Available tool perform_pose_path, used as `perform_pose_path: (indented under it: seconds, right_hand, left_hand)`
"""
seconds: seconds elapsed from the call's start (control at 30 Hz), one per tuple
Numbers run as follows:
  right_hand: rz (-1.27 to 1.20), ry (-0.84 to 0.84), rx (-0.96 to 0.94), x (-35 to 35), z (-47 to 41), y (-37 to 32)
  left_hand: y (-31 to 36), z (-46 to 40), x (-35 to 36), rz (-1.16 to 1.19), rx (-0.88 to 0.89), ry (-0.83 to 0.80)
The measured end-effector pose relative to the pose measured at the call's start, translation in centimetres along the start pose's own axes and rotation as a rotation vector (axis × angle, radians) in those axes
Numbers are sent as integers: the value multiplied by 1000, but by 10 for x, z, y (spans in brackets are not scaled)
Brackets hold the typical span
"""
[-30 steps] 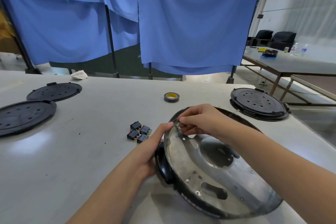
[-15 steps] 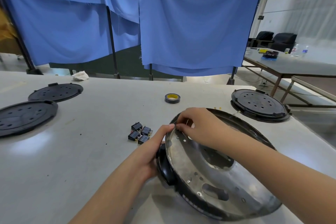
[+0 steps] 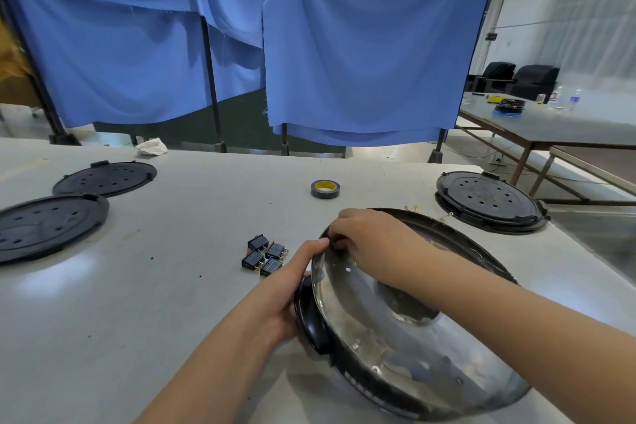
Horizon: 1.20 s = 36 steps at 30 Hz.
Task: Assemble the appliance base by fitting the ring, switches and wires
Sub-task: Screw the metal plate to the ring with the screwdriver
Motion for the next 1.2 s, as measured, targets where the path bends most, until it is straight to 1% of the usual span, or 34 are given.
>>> perform_pose_path:
  seconds: [0.1,0.27,0.33,0.47,0.57,0.73,0.93,1.03,1.13,1.2]
  right_hand:
    - [-30,-1,40,-3,0,2]
    - [115,-40,54,-4,-5,1]
    - [129,-39,56,-4,-5,3]
    - [-62,7,48,-9,3,10]
    - [-104,35,16,-12,10,10]
    - [-24,14,-46,-5,20,4]
    - [83,-49,-49,11,26,4]
    - [9,-44,-29,9,29,9]
    - [-153,-63,47,1,31,16]
    - [-253,1,94,-12,34,27]
  left_hand:
    - [0,-1,-1,-12,5,3]
    - [0,0,0,-7,4,-18]
    - [0,0,0,-4,5,-17]
    - [0,-1,0,12,4,-26]
    - [0,-1,1,15,3,-32]
    - [0,-2,1,12,-2,-26]
    - [-2,-3,-1,13,-6,-23]
    - [-3,-5,-2,14,-10,-20]
    - [-3,-7,-2,-3,7,-33]
    - [-1,-9,-5,-17,27,-32]
Point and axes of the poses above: each hand's wrist, its own z-axis away from the middle knuckle, its own x-axis out of the palm, y = z × x, the point moved 5 cm from there along -z, towards the middle knuckle, and after that the axes turned 4 degrees about -z, right-handed, at the moved point
